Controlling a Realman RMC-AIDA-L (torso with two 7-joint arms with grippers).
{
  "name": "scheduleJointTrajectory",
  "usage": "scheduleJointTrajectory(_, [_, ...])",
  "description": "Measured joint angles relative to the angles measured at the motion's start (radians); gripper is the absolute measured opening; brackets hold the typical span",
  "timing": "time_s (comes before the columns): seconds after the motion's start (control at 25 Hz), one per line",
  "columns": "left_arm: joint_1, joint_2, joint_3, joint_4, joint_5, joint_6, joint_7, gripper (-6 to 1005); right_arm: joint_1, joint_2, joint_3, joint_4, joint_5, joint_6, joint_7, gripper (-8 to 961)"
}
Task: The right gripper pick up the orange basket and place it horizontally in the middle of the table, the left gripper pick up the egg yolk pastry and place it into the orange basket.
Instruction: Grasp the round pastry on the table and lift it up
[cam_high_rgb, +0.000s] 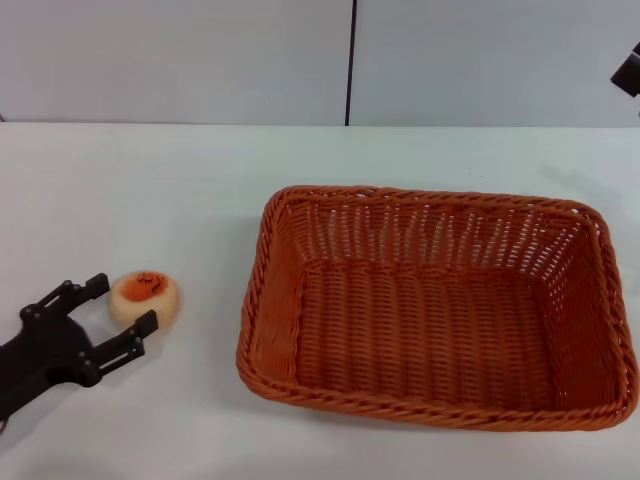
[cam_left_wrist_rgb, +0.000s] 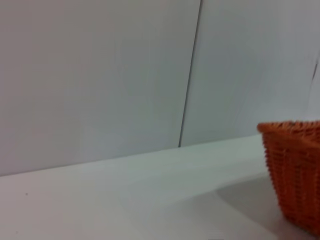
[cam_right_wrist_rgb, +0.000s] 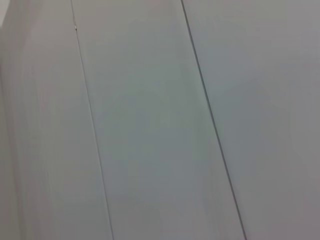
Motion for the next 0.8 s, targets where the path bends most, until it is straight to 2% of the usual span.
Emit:
scheduleJointTrajectory(0.48, [-0.047, -0.004, -0.002, -0.049, -0.006, -0.071, 0.078, 791, -0.01, -0.002, 0.017, 0.011, 0.008, -0.018, -0.006, 574])
scheduleJointTrajectory(0.8, [-0.048, -0.004, 0.0, -0.055, -0.002, -0.075, 0.079, 556, -0.015, 0.0, 0.064, 0.026, 0.008, -0.021, -0.008, 574])
